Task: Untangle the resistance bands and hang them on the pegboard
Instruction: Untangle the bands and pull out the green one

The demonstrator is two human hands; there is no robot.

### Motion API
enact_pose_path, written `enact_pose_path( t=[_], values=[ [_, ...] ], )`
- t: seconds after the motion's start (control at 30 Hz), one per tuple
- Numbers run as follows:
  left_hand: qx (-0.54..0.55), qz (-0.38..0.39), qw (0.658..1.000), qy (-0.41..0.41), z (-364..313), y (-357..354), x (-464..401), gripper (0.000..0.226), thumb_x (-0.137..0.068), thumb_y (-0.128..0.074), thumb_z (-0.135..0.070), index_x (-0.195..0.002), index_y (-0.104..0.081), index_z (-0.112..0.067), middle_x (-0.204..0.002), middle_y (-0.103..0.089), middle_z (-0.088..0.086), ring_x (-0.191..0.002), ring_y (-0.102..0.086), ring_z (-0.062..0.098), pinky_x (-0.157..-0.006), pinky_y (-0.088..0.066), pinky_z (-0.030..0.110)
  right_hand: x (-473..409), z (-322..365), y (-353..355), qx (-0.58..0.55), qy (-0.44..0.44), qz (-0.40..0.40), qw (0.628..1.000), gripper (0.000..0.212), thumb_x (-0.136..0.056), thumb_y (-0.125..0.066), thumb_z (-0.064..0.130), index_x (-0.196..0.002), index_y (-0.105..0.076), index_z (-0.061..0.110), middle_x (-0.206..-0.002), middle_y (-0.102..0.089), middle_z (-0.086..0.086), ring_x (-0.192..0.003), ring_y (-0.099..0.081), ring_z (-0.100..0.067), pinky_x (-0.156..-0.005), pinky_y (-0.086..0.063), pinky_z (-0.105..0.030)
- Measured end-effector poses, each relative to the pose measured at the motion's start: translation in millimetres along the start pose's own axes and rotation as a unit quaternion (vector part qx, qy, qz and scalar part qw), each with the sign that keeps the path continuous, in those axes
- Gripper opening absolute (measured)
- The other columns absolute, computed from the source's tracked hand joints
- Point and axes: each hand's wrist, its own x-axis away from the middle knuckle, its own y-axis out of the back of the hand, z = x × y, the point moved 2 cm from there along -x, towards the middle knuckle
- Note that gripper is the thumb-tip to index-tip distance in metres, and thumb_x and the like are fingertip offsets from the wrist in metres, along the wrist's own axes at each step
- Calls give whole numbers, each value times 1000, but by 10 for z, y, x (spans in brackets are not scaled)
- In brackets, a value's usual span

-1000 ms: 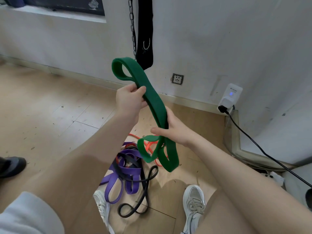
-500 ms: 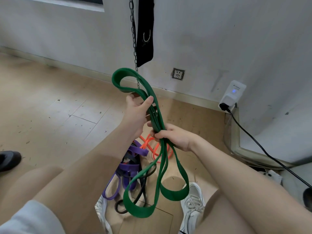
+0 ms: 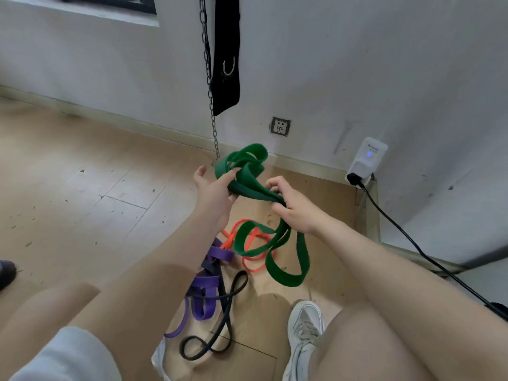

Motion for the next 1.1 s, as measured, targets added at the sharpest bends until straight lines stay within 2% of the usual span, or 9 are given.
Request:
enact_pose_path(
  t=[0.1, 0.23, 0.33, 0.5, 0.63, 0.77, 0.83, 0.97, 1.1],
  values=[
    [60, -4, 998, 34, 74, -148, -131, 84, -86, -58, 4, -145, -8, -30, -144, -33, 21, -115, -53, 33, -99, -45, 47, -109, -106, 183, 51, -22, -27, 998, 29, -95, -43, 14, -122, -40, 24, -115, -55, 1, -89, -52, -18, -77, -38, -30],
    [75, -62, 992, 84, 243, -242, -582, 79, -86, -63, -6, -144, -13, -25, -137, -43, 14, -104, -57, 34, -93, -48, 50, -440, -398, 283, 122, -23, -15, 992, 36, -92, -44, 13, -125, -45, 27, -117, -57, -5, -99, -53, -22, -83, -44, -35],
    [67, -111, 986, 104, 516, -267, -1086, 69, -88, -58, 0, -139, -16, -20, -135, -41, 17, -107, -57, 37, -86, -51, 50, -778, -748, 318, 185, -17, 31, 982, 40, -91, -45, 13, -128, -46, 28, -115, -51, -4, -95, -54, -24, -83, -46, -40],
    [140, -164, 962, 167, 1265, -237, -2089, 45, -96, -36, -2, -136, -22, -16, -132, -44, 17, -109, -56, 35, -87, -50, 47, -1584, -1486, 291, 288, -27, 104, 952, 44, -92, -44, 18, -134, -43, 33, -127, -42, 2, -80, -55, -24, -68, -46, -35],
    [-89, -213, 948, 217, 1795, 198, -2942, 38, -95, -37, -7, -133, -32, -7, -126, -53, 14, -99, -59, 25, -79, -51, 33, -2303, -2222, -92, 314, -36, 156, 936, 46, -94, -43, 19, -137, -39, 34, -127, -43, -2, -83, -53, -22, -70, -47, -35],
    [-395, -221, 865, 218, 1978, 894, -3496, 49, -94, -46, -17, -138, -32, -3, -135, -47, 19, -118, -50, 36, -96, -44, 42, -2857, -2810, -614, 255, -82, 186, 945, 40, -94, -46, 20, -133, -39, 27, -123, -50, -6, -98, -53, -24, -79, -44, -35],
    [-434, -194, 864, 165, 1949, 1138, -3641, 57, -91, -53, -27, -139, -29, -10, -133, -47, 12, -120, -48, 33, -99, -43, 44, -3019, -2948, -777, 236, -98, 200, 946, 39, -94, -46, 21, -132, -38, 26, -120, -54, -6, -96, -53, -23, -75, -42, -33],
    [-446, -116, 883, 87, 1812, 1303, -3976, 38, -94, -48, -30, -128, -40, -17, -112, -52, 1, -115, -52, 25, -91, -42, 33, -3224, -3061, -913, 222, -122, 234, 939, 41, -94, -44, 25, -132, -32, 30, -121, -53, -2, -88, -53, -20, -70, -46, -34],
    [-598, -30, 800, 45, 1767, 1221, -4238, 51, -96, -41, -31, -143, -30, -12, -138, -43, 11, -121, -48, 27, -100, -42, 38, -3250, -3178, -906, 215, -169, 266, 924, 40, -94, -43, 27, -133, -32, 29, -113, -51, -2, -85, -53, -19, -70, -45, -34]
  ],
)
